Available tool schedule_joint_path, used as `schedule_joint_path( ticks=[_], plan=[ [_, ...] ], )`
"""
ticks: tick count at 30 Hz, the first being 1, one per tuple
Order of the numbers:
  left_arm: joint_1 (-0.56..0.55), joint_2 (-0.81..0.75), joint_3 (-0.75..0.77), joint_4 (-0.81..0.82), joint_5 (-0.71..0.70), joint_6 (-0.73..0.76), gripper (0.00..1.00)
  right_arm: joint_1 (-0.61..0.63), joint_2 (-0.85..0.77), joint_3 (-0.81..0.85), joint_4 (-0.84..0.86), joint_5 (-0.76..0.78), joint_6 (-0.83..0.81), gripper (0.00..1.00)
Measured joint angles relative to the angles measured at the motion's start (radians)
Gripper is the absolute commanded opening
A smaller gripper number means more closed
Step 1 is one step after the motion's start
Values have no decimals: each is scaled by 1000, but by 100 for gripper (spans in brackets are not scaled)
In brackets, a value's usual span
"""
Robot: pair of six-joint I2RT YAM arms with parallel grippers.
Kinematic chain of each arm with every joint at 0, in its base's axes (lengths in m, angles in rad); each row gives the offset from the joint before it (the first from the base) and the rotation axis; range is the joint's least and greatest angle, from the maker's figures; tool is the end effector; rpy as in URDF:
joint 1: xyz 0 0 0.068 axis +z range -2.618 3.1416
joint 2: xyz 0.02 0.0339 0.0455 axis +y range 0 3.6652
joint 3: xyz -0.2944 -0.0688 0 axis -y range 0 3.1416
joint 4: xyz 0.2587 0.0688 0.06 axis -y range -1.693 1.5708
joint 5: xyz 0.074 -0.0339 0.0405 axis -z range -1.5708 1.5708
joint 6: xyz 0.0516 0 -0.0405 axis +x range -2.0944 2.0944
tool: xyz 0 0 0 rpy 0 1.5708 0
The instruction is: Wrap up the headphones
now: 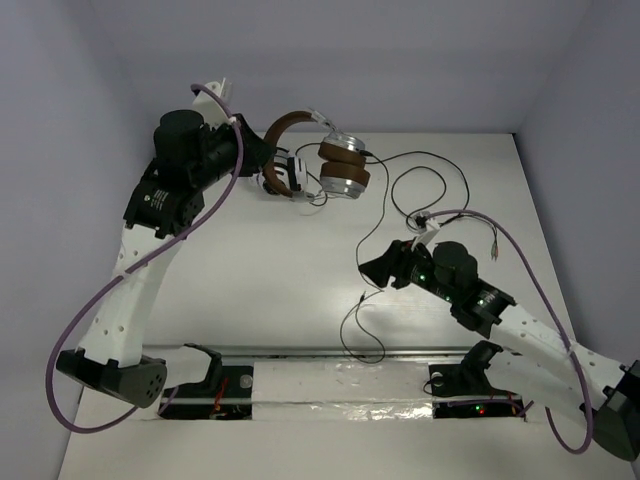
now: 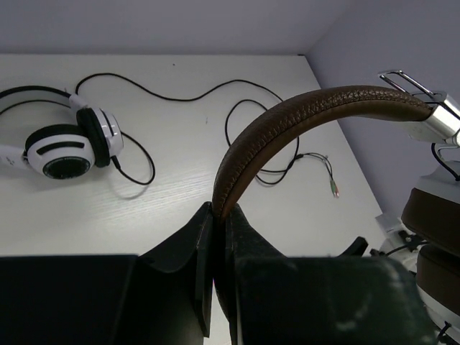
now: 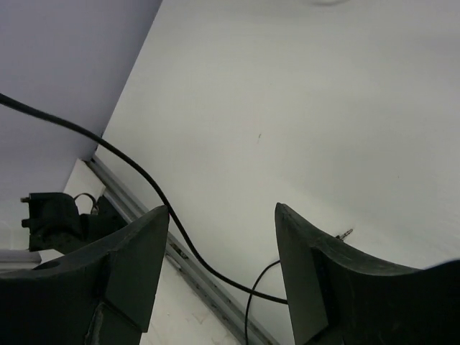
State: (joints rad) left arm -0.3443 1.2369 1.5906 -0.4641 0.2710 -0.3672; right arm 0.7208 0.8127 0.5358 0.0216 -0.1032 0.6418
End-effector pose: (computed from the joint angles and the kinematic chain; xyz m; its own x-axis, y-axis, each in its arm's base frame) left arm 0.2480 -0.1036 0.5239 -0.3035 -0.2586 -0.9171 0.5001 0.7760 -0.3843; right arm 0.1498 0.1387 0.2826 -0.5898 0.2745 -0.7595 -0.4723 0.6457 0.6001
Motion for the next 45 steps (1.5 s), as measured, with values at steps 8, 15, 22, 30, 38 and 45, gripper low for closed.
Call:
schedule_joint_path(
  ticks=[8, 15, 22, 30, 38, 45],
  plan=[
    [28, 50, 56, -28, 61, -3, 0, 0, 40, -95, 193, -102, 13, 64],
    [39, 109, 96, -50, 99, -13, 0, 0, 69, -138, 273, -145, 14, 63],
    [58, 141, 226, -67, 123, -19, 0, 0, 98, -184, 336, -140, 30, 61],
    [63, 142, 234, -35, 152, -39, 0, 0, 115, -198, 352, -132, 37, 2],
    [65, 81, -96, 108, 119, -97, 0, 0, 93, -69, 146, -52, 8, 0],
    [67, 26, -398, 140, 80, -119, 0, 0, 159, 208, -62, 140, -76, 0]
  ],
)
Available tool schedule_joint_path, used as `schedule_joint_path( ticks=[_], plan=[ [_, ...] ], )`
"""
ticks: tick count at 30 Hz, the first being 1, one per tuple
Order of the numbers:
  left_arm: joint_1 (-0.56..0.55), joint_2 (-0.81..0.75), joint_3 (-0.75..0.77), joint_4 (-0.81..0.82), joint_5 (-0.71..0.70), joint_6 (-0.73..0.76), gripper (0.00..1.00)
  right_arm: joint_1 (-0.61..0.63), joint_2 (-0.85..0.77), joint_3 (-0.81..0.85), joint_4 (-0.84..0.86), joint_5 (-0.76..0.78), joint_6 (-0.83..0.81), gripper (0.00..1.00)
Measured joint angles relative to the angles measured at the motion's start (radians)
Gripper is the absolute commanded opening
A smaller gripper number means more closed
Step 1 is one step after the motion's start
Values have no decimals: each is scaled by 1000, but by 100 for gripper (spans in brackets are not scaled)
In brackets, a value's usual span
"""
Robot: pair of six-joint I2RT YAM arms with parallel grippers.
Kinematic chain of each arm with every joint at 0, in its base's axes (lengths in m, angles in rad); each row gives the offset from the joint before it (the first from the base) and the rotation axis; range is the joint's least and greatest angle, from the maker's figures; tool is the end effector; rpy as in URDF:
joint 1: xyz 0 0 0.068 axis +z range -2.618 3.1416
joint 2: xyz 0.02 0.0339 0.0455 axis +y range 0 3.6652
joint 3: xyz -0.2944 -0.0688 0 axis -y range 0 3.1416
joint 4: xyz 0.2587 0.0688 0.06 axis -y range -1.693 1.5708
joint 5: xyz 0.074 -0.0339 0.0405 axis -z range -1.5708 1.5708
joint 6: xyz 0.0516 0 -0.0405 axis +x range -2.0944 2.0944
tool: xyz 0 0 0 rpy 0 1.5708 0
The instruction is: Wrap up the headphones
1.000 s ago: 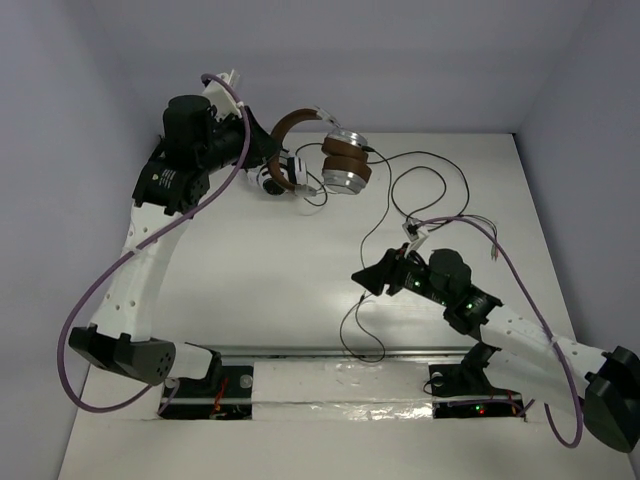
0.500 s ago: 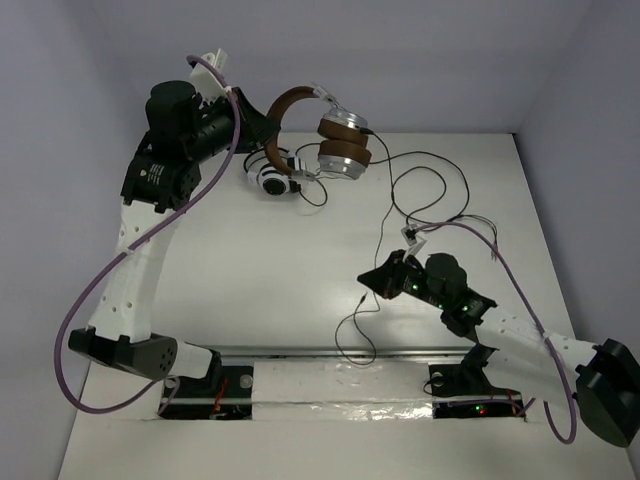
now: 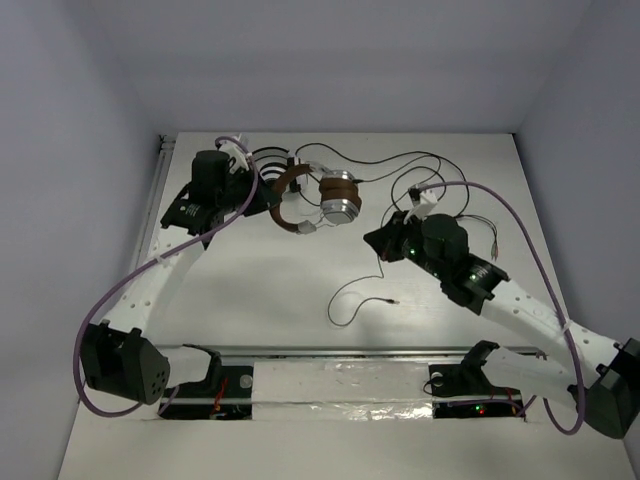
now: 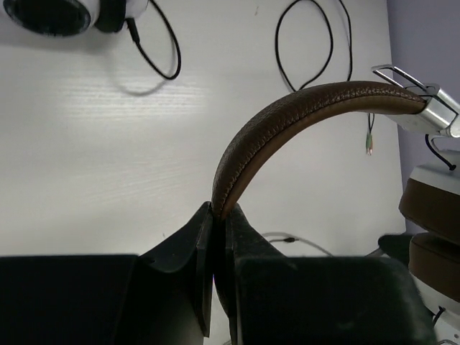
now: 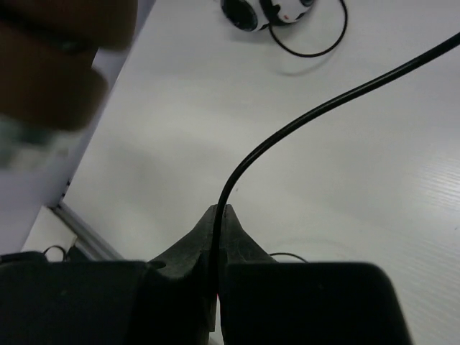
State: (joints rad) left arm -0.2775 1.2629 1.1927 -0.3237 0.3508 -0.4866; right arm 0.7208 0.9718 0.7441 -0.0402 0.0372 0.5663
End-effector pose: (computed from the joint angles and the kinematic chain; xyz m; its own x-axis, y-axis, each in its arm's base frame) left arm 0.2896 -0.1009 0.3888 -0.5893 -0.2888 -0.7546 0.3246 0.7707 -0.5484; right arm 0.1821 0.1574 0.3235 -0.5072 0.2681 -0.8191 -0.4271 0.7473 0.5091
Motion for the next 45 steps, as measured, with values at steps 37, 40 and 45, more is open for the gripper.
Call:
schedule_joint_path(
  ticks=[37, 40, 45],
  plan=[
    [-30, -61, -389, 501, -484, -428, 0, 317, 200, 105, -264, -175, -6, 0],
    [-114, -36, -348, 454, -583, -375, 0, 316, 230, 160, -315, -177, -25, 0],
    [-266, -19, -274, 414, -704, -256, 0, 317, 232, 304, -444, -180, -75, 0]
  ],
)
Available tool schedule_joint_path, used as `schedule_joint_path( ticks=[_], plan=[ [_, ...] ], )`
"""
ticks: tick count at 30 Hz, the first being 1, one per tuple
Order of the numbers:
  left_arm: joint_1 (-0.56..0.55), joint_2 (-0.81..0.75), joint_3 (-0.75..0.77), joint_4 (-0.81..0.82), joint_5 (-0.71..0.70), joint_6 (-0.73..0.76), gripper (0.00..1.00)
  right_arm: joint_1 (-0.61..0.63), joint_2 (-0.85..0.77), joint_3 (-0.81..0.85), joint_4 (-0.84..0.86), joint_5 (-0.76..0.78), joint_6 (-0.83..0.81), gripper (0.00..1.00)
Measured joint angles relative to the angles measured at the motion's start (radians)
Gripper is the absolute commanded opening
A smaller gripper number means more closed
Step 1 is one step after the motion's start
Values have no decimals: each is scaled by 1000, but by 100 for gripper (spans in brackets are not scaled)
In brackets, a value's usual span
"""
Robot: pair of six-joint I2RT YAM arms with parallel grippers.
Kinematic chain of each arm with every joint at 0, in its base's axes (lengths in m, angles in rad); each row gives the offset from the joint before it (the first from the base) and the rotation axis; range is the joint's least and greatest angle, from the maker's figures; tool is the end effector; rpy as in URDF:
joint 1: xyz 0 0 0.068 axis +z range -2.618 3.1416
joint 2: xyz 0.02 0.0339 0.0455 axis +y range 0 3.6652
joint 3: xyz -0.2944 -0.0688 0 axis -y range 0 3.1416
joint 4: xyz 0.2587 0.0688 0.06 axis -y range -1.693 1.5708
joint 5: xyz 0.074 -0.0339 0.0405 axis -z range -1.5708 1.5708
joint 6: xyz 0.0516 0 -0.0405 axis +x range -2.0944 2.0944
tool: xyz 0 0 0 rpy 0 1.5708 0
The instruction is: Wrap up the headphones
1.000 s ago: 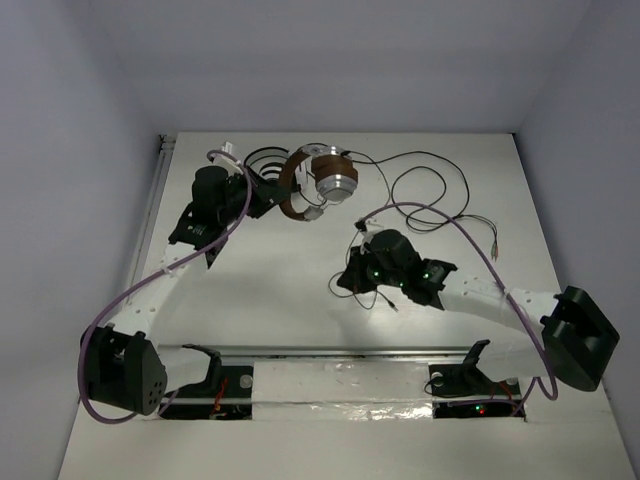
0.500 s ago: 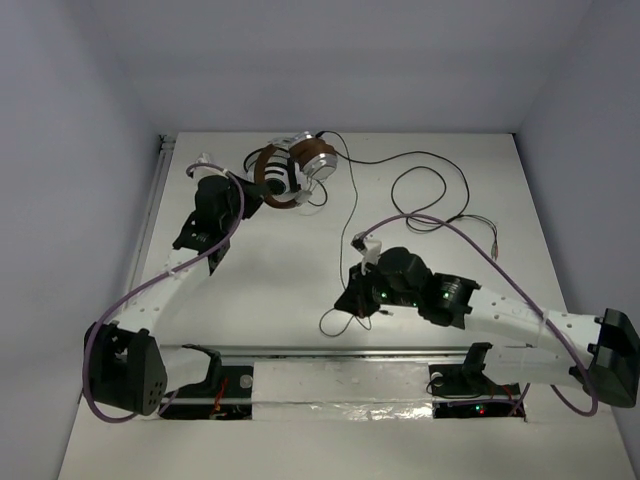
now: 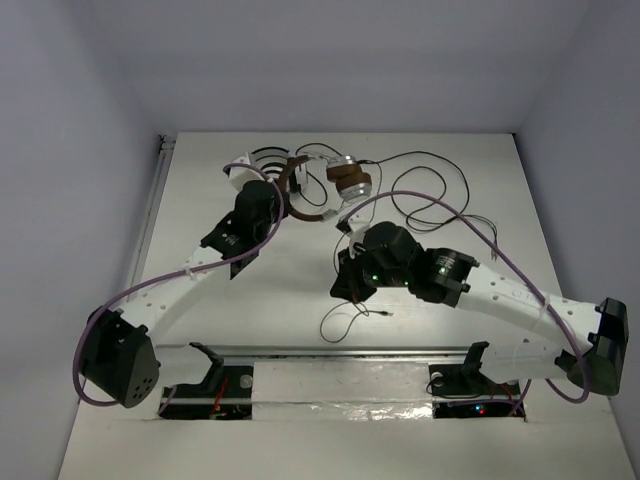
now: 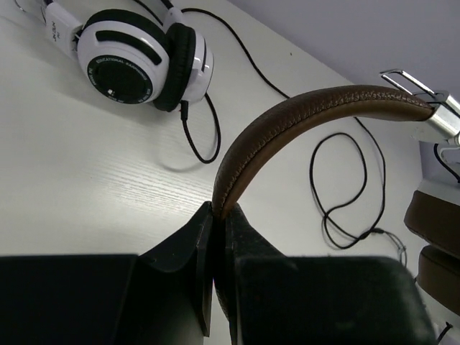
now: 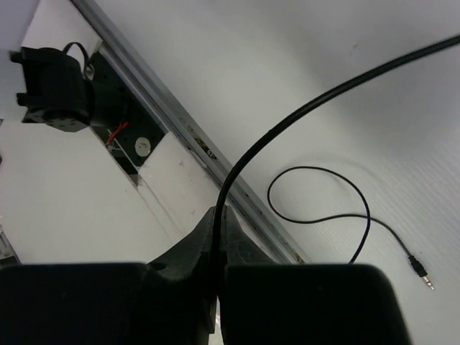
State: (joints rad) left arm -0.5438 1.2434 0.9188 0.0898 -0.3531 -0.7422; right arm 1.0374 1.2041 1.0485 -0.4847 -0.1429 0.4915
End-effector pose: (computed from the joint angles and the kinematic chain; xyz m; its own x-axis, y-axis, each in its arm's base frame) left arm 0.2734 -0.1445 0.3381 -0.2803 -0.5716 -0.7711 0.0111 0.8014 -0.5981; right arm 0.1358 0.2445 0.3328 -0.6975 -0.2624 -0.6668 -0.6592 0.5998 0.4535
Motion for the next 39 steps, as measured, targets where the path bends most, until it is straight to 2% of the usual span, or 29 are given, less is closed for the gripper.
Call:
schedule_joint_path(
  ticks=[9, 14, 21, 27, 34, 39],
  plan=[
    [-97, -18, -31, -63, -20, 195, 0, 0, 24, 216, -208, -21, -121, 0],
    [-109, -77, -42, -120, 94, 282, 0, -5, 50, 286, -248, -51, -150, 0],
    [-117, -83, 4, -229, 317, 392, 0, -101, 42, 299, -242, -164, -160, 0],
    [-122, -77, 101, -401, 364, 537, 0, -130, -27, 299, -257, -208, -176, 0],
    [-122, -93, 129, -470, 397, 638, 0, -154, -97, 309, -327, -102, -187, 0],
    [-122, -103, 129, -475, 462, 667, 0, -154, -96, 312, -407, 70, -185, 0]
  ],
)
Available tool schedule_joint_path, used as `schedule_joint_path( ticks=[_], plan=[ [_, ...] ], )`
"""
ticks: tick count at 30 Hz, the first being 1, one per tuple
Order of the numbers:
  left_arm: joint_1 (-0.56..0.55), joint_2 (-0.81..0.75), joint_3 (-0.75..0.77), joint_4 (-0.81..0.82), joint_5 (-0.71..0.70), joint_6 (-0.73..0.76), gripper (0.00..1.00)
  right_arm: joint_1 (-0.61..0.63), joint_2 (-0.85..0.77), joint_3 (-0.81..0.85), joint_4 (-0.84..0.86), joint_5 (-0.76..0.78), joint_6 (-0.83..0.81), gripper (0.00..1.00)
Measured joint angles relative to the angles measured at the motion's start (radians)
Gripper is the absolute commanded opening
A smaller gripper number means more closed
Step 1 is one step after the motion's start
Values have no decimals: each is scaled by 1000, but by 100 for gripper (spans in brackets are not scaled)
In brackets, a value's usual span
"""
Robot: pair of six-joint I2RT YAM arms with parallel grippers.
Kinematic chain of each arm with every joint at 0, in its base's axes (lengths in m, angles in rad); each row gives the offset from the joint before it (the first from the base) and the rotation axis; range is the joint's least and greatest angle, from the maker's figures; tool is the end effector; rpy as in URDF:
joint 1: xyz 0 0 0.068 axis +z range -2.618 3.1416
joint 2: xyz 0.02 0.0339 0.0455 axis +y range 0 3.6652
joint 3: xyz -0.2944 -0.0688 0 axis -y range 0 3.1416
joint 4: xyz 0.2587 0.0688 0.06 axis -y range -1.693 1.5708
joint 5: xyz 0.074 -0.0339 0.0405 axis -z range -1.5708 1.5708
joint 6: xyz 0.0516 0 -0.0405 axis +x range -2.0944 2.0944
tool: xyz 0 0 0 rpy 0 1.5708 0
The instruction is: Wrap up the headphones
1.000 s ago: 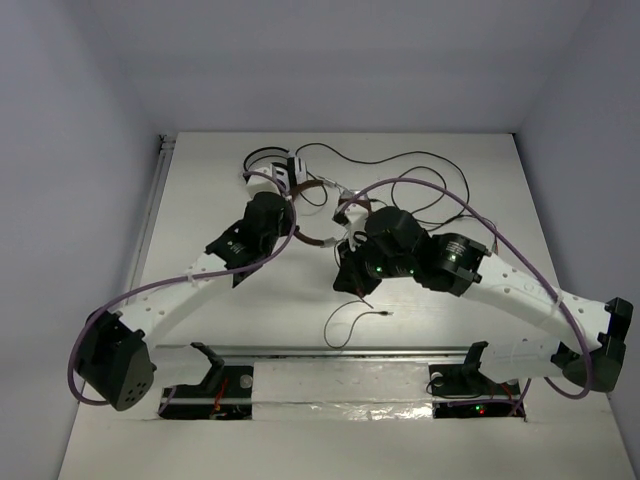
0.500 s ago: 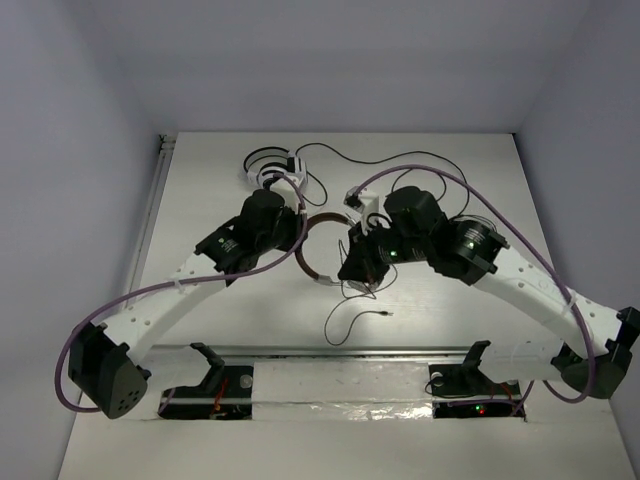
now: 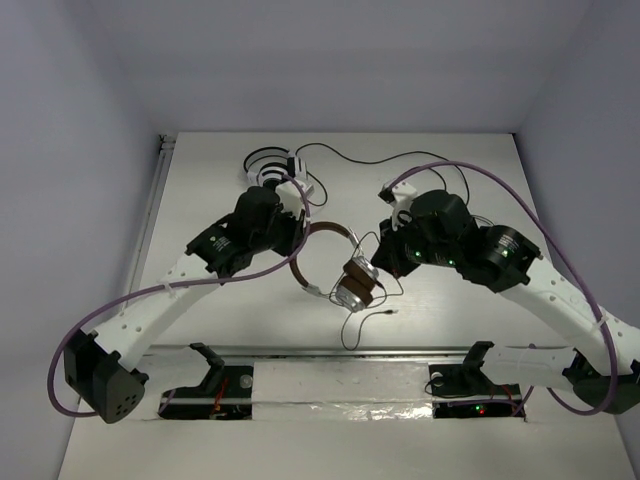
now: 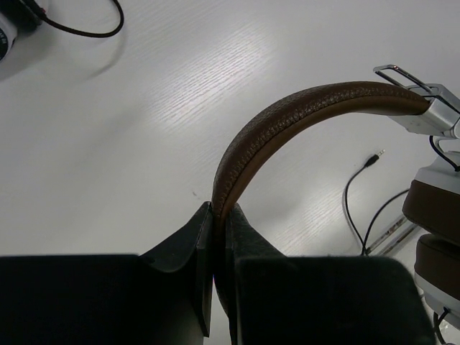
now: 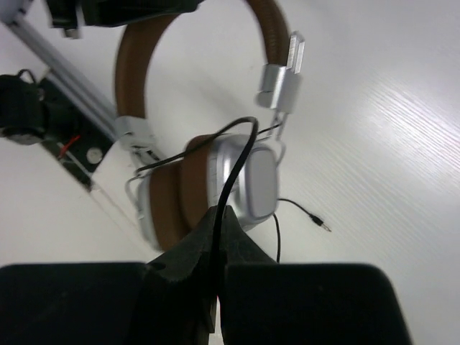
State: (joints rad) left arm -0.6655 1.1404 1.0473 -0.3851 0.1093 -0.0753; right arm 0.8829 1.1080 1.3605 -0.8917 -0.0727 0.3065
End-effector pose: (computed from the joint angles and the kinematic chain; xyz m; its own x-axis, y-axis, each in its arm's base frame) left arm 0.2101 -0.1721 0.3591 -0.4129 0.2290 -0.8815 0.6608 0.7414 -0.1168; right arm 0.1398 0.1760 0.4248 -0.6048 -0.2619 -0.7521 -0.6556 0.6998 0.2835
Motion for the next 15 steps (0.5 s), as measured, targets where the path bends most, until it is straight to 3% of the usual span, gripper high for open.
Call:
schedule_joint_path(
  ticks=[11, 15],
  plan=[
    [4, -32, -7, 12, 159, 24, 0, 0, -14, -16, -10, 246, 9, 0],
    [65, -39, -13, 48, 235, 9, 0, 0, -43, -83, 32, 309, 32, 0]
  ],
)
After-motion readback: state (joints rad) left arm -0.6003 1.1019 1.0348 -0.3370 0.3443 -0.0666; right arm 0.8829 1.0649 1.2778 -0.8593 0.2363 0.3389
